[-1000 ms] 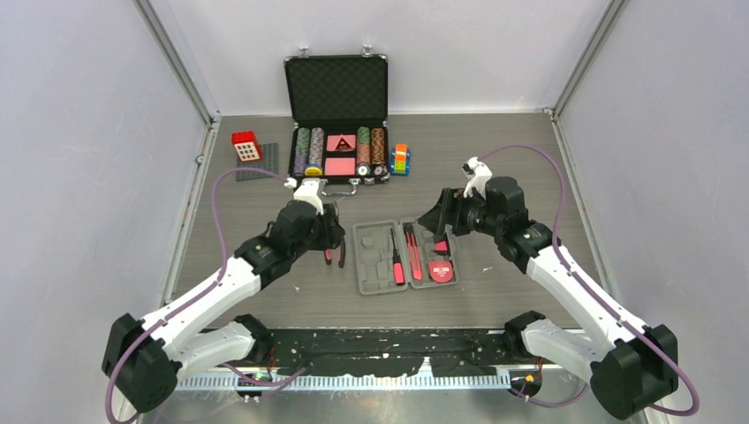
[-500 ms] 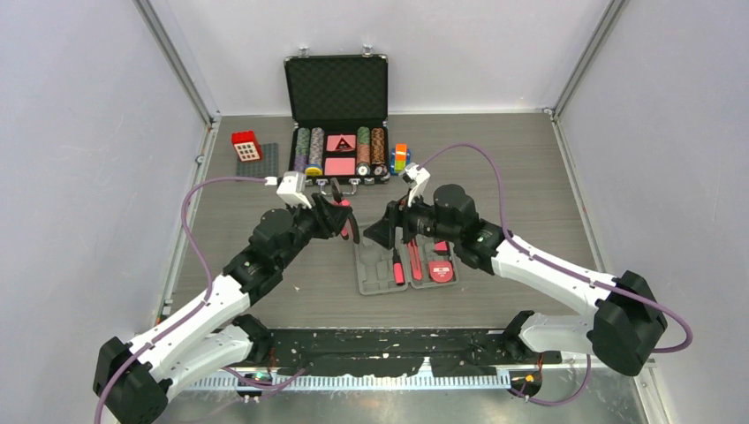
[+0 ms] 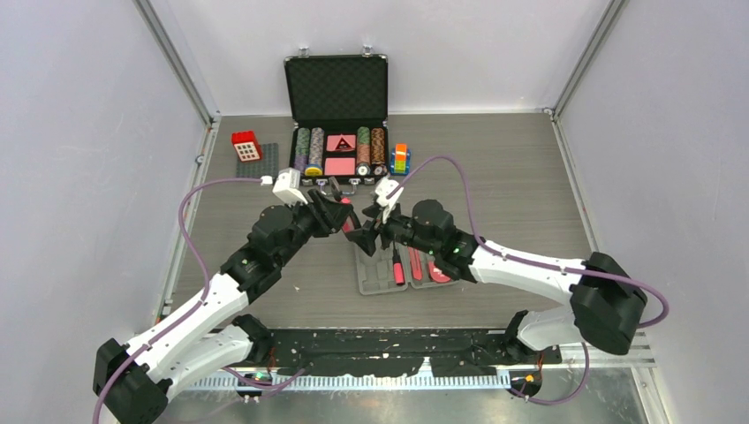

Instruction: Pack the tool kit

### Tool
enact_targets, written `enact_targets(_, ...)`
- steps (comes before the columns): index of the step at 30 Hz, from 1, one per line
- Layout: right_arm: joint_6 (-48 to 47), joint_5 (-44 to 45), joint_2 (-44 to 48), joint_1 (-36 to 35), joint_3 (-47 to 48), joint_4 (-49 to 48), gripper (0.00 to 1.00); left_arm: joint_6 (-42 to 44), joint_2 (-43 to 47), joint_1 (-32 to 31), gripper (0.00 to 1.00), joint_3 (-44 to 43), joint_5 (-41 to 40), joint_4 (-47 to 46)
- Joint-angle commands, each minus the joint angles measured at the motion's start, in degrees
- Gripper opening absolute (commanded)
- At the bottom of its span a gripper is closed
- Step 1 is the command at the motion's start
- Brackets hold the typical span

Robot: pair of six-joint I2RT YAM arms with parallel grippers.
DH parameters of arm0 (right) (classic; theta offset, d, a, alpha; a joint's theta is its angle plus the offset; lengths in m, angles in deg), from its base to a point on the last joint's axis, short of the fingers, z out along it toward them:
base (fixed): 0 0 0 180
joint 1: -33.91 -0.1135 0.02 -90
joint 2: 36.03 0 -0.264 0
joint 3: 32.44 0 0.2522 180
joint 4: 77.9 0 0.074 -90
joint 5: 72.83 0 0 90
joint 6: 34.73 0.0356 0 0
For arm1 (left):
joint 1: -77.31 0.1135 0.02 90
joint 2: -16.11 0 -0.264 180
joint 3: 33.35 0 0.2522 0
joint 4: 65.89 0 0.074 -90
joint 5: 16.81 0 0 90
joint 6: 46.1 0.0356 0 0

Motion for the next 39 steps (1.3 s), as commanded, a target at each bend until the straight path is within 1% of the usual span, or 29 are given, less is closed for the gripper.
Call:
enact_targets(1, -5.6, 3.8, -3.2, -2.4, 3.4, -5.2, 0.73, -1.7, 1.8, -0.4, 0.0, -3.2, 0.2, -4.6)
enact_targets(7, -6.5, 5.5, -7.7, -3.6, 4.5, -7.4, 0.66, -1.8, 1.8, -1.2, 0.0, -2.9, 0.7, -5.9)
enact_targets(10, -6.9, 7.5, -9.2, -4.0, 5.5, -7.8, 0.61, -2.2, 2.3, -1.5, 0.0, -2.3, 0.5, -6.9)
enact_targets(12, -7.2, 9.0, -10.3, -4.1, 5.8, -8.0, 0.55, -2.4, 2.7, -1.7, 0.0, -1.8, 0.5, -7.6)
enact_targets(14, -7.5, 10.4, -11.1, -4.1, 6.4, -7.6, 0.45, -2.3, 3.1, -1.9, 0.0, -1.5, 0.7, -8.0)
enact_targets(15, -7.6, 11.1, -11.3, -4.1, 6.5, -7.4, 0.37, -2.2, 3.4, -1.9, 0.01, -1.4, 0.8, -7.9)
enact_targets(16, -7.8, 11.3, -11.3, -4.1, 6.6, -7.0, 0.33, -2.1, 3.6, -1.9, 0.03, -1.3, 0.9, -7.7)
enact_targets(17, -8.1, 11.9, -11.1, -4.1, 6.6, -7.0, 0.25, -1.7, 4.0, -1.9, 0.08, -1.3, 1.0, -7.1)
enact_targets(18, -8.6, 12.0, -10.9, -4.1, 6.3, -6.9, 0.22, -1.3, 4.6, -1.9, 0.13, -1.3, 1.0, -6.3)
enact_targets(19, -9.1, 12.4, -10.3, -4.1, 6.1, -6.7, 0.14, -0.8, 5.2, -1.9, 0.2, -1.4, 0.8, -5.2)
enact_targets(21, -11.3, 13.2, -9.4, -4.1, 5.5, -6.1, 0.07, 0.2, 6.7, -1.9, 0.34, -2.2, 0.5, -1.6)
enact_targets(24, -16.0, 13.9, -7.6, -4.1, 4.7, -4.5, 0.06, 1.8, 9.1, -1.9, 0.57, -5.4, -0.4, 8.7)
enact_targets(26, -20.6, 13.9, -6.2, -4.1, 3.8, -3.9, 0.06, 4.0, 10.3, -1.8, 0.68, -9.3, -0.4, 16.1)
enact_targets(27, -24.4, 13.6, -5.6, -4.1, 2.7, -3.9, 0.05, 5.2, 10.8, -1.8, 0.75, -11.3, -0.4, 20.3)
enact_targets(29, -29.7, 13.4, -3.9, -4.1, 0.4, -5.1, 0.05, 7.8, 10.9, -1.4, 0.82, -16.3, 0.6, 28.4)
enact_targets(31, -34.5, 13.6, -2.3, -4.2, -1.4, -6.2, 0.05, 11.0, 9.6, -0.3, 0.87, -21.7, 3.9, 36.5)
enact_targets(33, -38.7, 13.6, -0.8, -4.1, -2.2, -5.4, 0.05, 13.8, 6.4, 1.1, 0.9, -27.1, 8.1, 44.8)
enact_targets(35, -41.6, 12.4, 1.2, -4.1, -2.5, -3.9, 0.05, 17.1, 3.6, 2.2, 0.92, -31.3, 12.1, 50.2)
enact_targets(39, -48.4, 5.9, 4.6, -4.1, -4.0, -1.3, 0.05, 23.6, -1.6, 3.0, 0.97, -37.5, 19.4, 56.1)
